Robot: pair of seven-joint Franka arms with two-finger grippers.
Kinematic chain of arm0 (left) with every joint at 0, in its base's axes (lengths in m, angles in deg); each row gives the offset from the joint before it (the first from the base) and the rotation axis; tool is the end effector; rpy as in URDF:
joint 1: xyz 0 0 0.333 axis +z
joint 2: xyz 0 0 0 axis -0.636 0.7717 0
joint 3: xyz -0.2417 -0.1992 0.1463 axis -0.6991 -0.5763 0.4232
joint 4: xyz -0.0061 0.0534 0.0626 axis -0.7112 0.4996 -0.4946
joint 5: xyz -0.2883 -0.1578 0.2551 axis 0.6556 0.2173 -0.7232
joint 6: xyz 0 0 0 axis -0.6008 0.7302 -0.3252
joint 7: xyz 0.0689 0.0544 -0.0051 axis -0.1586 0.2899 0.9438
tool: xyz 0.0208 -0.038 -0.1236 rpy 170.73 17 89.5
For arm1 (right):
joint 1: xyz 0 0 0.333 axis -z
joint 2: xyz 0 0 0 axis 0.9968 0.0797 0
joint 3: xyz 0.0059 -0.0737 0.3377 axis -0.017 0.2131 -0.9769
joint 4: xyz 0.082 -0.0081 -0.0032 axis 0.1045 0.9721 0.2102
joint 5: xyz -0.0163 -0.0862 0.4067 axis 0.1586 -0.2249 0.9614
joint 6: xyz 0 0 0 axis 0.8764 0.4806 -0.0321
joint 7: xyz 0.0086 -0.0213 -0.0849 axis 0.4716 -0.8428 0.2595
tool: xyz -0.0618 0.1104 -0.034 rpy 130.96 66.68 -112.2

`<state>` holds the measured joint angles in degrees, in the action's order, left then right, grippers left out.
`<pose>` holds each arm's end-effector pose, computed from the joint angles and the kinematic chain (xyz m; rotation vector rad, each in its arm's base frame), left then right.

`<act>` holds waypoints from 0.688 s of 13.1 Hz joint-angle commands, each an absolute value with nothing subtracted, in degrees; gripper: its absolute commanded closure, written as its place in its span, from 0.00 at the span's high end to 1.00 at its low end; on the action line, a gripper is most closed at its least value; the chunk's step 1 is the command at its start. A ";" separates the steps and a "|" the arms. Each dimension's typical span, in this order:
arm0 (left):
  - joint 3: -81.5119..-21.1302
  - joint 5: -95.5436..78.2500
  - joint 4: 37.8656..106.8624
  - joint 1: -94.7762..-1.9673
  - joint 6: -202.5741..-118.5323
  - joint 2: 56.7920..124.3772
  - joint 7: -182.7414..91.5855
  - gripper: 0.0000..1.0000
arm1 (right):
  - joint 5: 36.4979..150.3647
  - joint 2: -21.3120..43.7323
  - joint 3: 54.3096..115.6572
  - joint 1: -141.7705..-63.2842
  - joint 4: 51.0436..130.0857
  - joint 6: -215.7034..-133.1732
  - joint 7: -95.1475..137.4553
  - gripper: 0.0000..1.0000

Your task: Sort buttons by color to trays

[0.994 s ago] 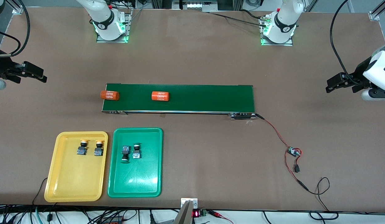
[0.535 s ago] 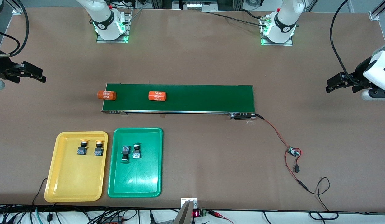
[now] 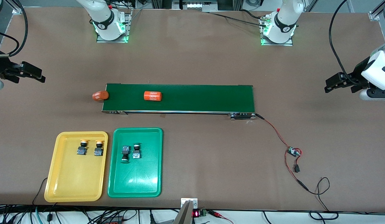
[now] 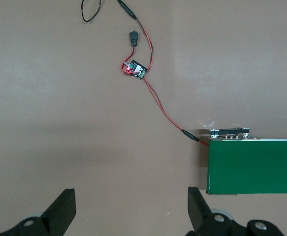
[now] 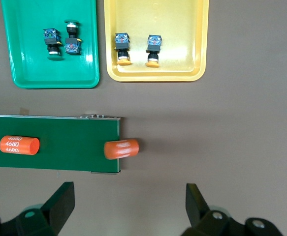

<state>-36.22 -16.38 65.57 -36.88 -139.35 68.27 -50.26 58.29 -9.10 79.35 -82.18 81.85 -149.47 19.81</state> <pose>0.6035 -0.0073 0.5810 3.1165 0.0377 -0.0104 0.5944 -0.0277 0.5972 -3.1063 -0.0152 0.0756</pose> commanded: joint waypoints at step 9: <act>-36.95 -16.06 65.29 -36.69 -139.37 67.25 -51.59 1.00 | 58.61 -9.79 79.27 -81.82 82.60 -149.35 21.04 1.00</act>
